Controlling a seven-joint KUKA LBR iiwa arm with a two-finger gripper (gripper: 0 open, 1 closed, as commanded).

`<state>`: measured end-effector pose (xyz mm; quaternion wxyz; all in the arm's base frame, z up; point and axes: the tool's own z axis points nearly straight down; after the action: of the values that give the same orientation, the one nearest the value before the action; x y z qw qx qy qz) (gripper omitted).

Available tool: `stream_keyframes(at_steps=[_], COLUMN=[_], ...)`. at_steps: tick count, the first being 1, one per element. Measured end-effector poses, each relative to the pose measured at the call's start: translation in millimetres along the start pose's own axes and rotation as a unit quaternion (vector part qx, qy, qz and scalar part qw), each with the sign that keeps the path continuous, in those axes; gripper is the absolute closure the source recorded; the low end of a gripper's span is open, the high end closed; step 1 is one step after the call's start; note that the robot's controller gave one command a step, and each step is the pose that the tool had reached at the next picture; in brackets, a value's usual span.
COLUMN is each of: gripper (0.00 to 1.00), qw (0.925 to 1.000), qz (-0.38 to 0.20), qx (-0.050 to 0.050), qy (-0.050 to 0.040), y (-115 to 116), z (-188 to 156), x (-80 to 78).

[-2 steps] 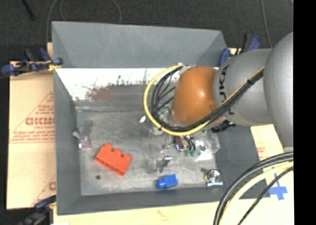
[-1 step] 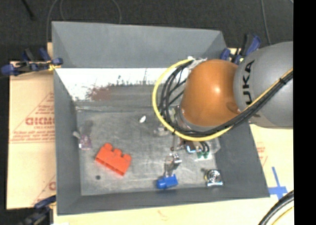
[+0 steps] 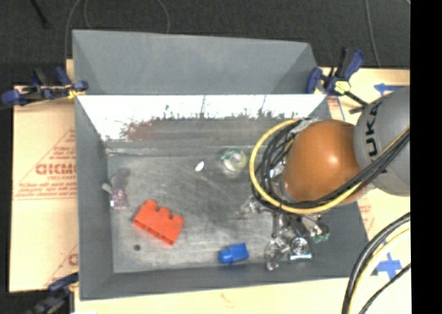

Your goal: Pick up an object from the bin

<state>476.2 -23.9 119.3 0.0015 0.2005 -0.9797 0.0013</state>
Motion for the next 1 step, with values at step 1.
stream_keyframes(at_steps=[1], gripper=[0.0], qw=[0.9986], qz=[-0.05], qx=[0.004], qy=[-0.0124], y=[47.1], z=[42.7], x=[-34.5])
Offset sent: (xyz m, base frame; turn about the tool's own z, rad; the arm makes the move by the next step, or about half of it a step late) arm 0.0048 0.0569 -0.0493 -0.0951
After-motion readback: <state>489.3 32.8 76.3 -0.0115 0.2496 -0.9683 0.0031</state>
